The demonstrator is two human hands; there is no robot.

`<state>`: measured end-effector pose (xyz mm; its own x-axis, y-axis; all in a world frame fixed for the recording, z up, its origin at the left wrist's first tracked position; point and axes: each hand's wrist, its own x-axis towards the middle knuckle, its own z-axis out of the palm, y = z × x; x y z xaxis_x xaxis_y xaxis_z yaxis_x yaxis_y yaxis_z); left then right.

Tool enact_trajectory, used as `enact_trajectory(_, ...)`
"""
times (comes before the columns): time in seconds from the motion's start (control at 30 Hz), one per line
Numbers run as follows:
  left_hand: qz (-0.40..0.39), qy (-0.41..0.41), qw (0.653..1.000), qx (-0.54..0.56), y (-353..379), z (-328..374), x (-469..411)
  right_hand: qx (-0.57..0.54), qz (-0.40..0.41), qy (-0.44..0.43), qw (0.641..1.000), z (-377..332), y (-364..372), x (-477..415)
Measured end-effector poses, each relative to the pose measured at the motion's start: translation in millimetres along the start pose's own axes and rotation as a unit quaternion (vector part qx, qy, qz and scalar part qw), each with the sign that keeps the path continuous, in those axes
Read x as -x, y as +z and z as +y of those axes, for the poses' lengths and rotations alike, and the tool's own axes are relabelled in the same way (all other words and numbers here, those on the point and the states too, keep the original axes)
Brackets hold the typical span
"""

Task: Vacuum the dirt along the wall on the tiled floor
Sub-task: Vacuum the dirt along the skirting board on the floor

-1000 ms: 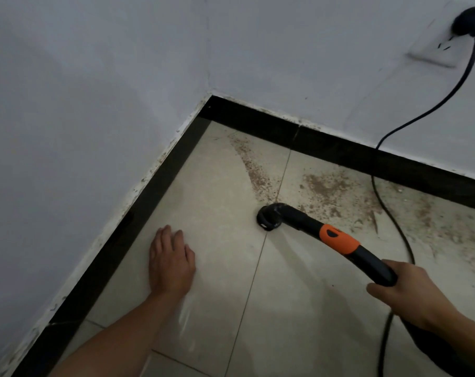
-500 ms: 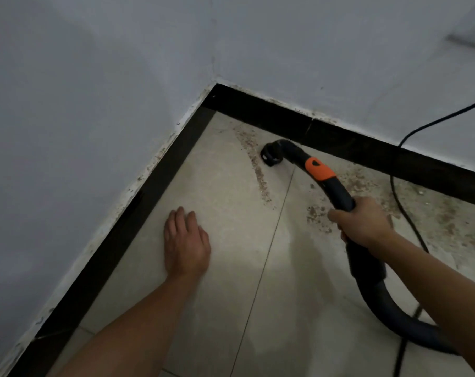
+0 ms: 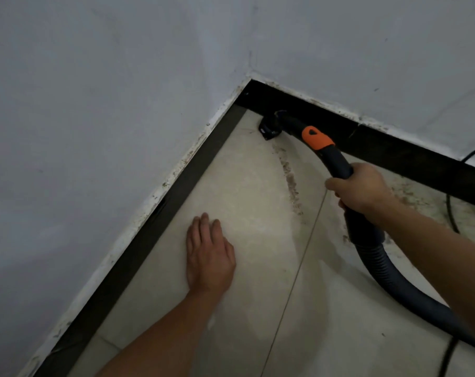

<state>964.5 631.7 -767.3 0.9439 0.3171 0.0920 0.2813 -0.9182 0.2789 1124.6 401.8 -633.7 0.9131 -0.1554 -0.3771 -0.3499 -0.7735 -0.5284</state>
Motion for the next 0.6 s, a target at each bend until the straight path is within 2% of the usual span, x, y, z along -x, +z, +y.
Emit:
enact_trajectory(0.2,0.000,-0.001,1.000,-0.003,-1.9,0.3,0.3,-0.026,-0.012,-0.032,0.999,-38.0,22.5,-14.2)
enact_trajectory(0.37,0.003,-0.002,1.000,0.003,-2.1,0.8,-0.2,0.005,0.007,-0.011,1.000,-15.6,13.8,-4.2)
enact_trajectory(0.43,-0.001,-0.004,1.000,0.001,-2.2,1.6,-1.6,0.040,0.020,-0.012,0.999,-7.5,12.5,0.1)
enact_trajectory(0.6,-0.012,-0.001,1.000,0.001,-2.8,0.6,-1.1,0.162,0.062,-0.087,0.981,-22.8,22.9,-2.5)
